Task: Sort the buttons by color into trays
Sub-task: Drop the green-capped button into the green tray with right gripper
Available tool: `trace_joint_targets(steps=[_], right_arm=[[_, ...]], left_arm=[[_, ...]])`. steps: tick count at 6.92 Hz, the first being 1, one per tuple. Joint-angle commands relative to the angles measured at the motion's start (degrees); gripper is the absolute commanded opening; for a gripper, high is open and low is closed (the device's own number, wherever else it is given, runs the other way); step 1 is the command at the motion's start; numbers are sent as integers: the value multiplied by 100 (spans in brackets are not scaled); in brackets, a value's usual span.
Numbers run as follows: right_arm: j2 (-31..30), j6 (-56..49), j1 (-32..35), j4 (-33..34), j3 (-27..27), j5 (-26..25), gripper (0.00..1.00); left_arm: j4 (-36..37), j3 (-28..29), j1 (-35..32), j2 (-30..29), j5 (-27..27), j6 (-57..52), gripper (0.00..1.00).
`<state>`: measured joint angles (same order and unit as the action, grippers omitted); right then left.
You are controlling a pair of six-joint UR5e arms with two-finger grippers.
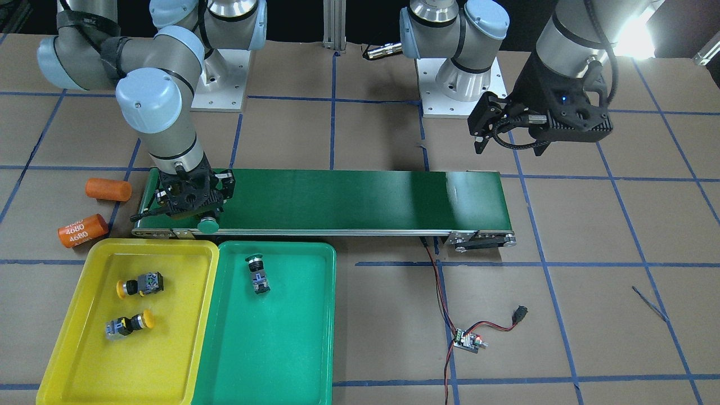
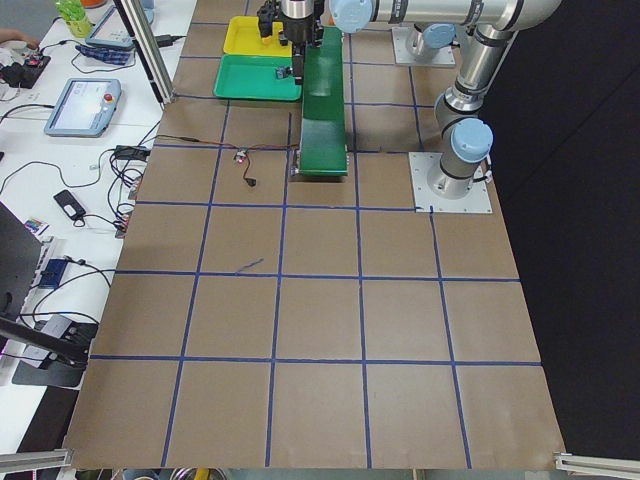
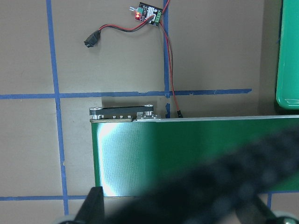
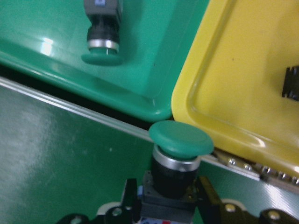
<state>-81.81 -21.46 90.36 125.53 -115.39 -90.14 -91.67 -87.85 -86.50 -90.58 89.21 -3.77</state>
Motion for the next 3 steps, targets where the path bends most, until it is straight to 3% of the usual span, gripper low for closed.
trace_joint_targets(steps=[1, 3], right_arm=[[698, 19, 436, -255, 1241, 172, 11], [1497, 27, 728, -1096, 2603, 172, 16]], left_arm=[[0, -4, 1, 5, 0, -1, 100], [0, 5, 1, -4, 0, -1, 100]])
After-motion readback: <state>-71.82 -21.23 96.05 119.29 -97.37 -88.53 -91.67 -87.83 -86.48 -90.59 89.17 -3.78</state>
